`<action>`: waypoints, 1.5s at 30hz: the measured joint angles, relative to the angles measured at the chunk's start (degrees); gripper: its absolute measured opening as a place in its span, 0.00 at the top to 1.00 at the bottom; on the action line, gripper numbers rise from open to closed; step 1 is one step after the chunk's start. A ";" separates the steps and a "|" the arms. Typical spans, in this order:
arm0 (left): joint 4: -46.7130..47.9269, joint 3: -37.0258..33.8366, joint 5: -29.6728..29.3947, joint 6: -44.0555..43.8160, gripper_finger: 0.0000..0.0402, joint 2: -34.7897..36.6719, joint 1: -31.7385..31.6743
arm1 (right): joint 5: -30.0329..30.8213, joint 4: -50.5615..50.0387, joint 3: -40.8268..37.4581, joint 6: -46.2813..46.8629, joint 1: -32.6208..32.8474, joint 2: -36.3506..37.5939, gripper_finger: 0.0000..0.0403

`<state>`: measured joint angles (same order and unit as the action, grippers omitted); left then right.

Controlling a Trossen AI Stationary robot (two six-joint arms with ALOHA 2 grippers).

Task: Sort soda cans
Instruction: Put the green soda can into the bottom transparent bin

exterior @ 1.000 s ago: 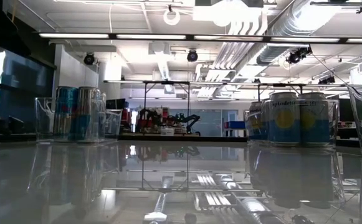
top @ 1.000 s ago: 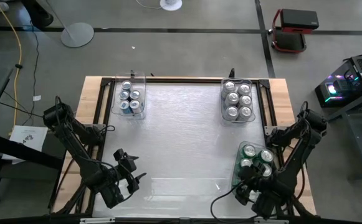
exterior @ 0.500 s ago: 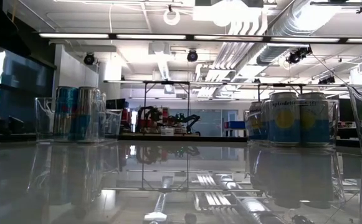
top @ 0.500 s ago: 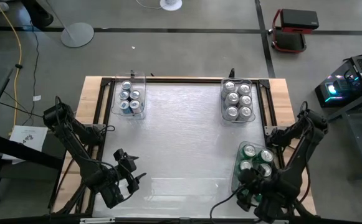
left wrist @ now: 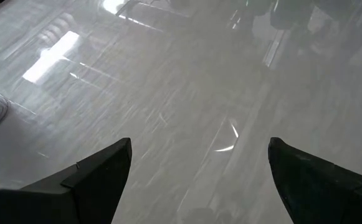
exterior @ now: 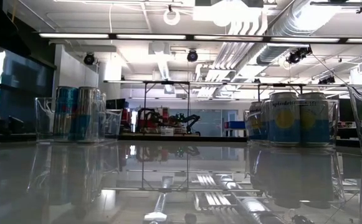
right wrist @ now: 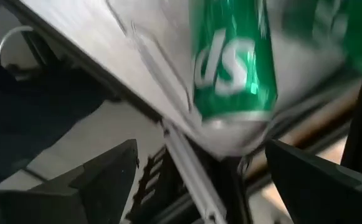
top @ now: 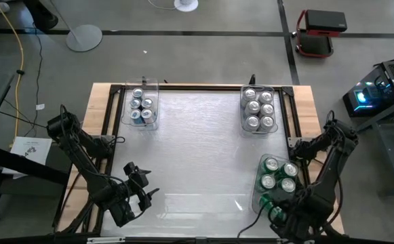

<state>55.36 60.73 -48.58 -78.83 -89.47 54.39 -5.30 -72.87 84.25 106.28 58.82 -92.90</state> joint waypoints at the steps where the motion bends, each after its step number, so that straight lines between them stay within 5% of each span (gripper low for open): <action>1: 0.00 0.00 0.00 0.04 0.12 0.00 0.00 | -1.40 0.30 0.00 1.13 0.24 -0.02 0.15; 20: -0.16 0.00 -0.53 1.58 0.12 0.00 0.00 | 0.88 13.28 -8.48 2.64 1.15 -0.04 0.15; 34: -0.48 0.00 -0.63 1.53 0.12 0.00 0.00 | 6.68 11.09 -8.52 -7.48 -3.35 0.05 0.15; 45: -1.51 0.00 -0.63 1.63 0.12 0.00 0.02 | 5.74 12.04 -8.50 -14.70 -7.26 0.31 0.15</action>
<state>53.84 60.73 -49.21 -77.20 -89.47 54.41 0.44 -60.83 75.75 91.59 51.55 -92.59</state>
